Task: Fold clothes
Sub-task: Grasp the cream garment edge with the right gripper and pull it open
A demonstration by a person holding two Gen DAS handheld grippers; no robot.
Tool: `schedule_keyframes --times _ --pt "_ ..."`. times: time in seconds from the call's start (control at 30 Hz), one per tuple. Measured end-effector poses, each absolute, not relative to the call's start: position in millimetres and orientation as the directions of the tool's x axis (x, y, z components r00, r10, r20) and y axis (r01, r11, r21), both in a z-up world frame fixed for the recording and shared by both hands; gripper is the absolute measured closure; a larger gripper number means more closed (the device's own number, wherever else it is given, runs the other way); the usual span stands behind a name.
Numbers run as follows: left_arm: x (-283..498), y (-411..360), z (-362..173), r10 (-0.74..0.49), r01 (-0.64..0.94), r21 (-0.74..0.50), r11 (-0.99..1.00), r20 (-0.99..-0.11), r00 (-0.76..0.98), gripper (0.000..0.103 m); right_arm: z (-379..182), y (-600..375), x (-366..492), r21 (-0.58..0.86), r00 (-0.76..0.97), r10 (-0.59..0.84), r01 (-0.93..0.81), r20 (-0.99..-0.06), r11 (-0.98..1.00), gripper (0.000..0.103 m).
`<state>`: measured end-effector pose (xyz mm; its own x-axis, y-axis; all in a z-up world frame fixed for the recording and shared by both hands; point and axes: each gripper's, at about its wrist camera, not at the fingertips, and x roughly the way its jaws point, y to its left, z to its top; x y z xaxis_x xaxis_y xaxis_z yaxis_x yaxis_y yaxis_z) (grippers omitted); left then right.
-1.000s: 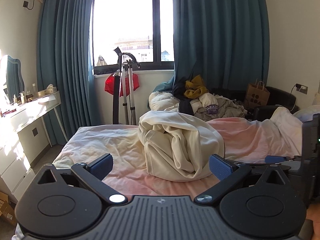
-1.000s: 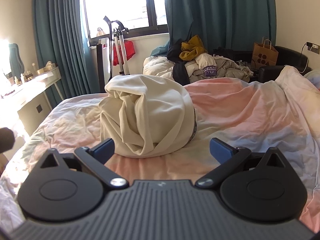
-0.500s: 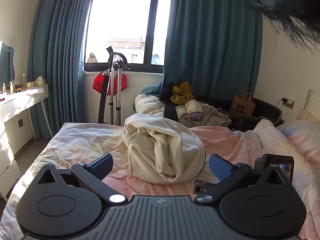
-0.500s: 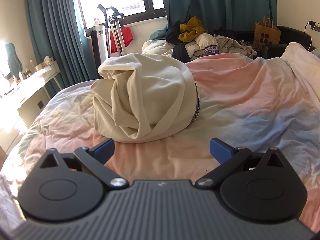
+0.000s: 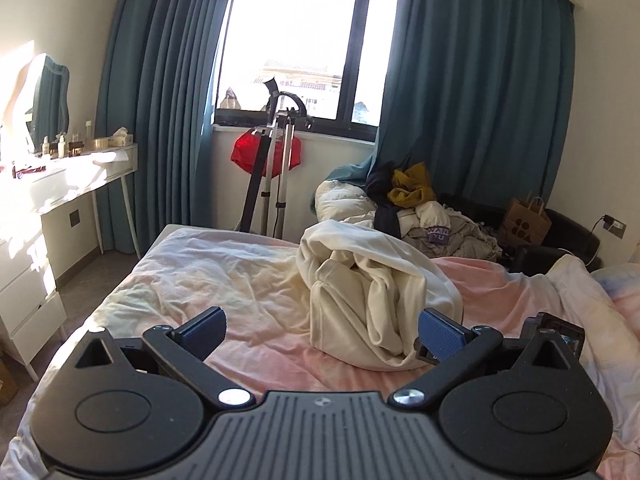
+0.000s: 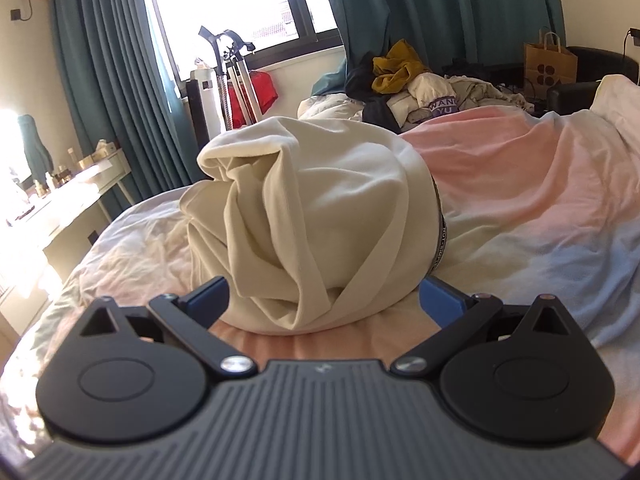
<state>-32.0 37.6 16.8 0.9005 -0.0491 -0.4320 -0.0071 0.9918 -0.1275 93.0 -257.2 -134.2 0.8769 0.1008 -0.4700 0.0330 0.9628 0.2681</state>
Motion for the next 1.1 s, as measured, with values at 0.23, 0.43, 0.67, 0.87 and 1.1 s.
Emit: schedule_keyframes --times 0.23,0.43,0.67,0.87,1.1 --pt "10.2 79.7 -39.4 0.056 -0.121 -0.082 0.989 -0.546 0.836 0.000 -140.6 -248.5 134.3 0.269 0.892 0.129 -0.009 -0.433 0.963 0.001" --pt "22.7 107.0 -67.1 0.074 -0.146 -0.092 0.985 -0.536 0.841 0.000 -140.9 -214.0 174.6 0.222 0.913 0.127 -0.041 -0.387 0.974 0.010" --pt "34.4 125.8 -96.8 0.048 -0.129 -0.124 0.984 -0.515 0.856 0.000 -143.8 -187.5 193.6 0.143 0.903 0.003 0.065 -0.429 0.988 0.086" --pt "32.9 133.2 -101.5 0.024 -0.128 -0.166 0.978 -0.518 0.855 0.000 -98.5 -211.6 132.5 0.183 0.937 -0.052 0.122 -0.345 0.975 0.090" --pt "19.9 126.1 -95.9 0.014 -0.113 -0.168 0.979 -0.499 0.866 0.000 -30.3 -250.0 41.7 0.228 0.971 -0.089 0.141 -0.224 0.963 0.090"
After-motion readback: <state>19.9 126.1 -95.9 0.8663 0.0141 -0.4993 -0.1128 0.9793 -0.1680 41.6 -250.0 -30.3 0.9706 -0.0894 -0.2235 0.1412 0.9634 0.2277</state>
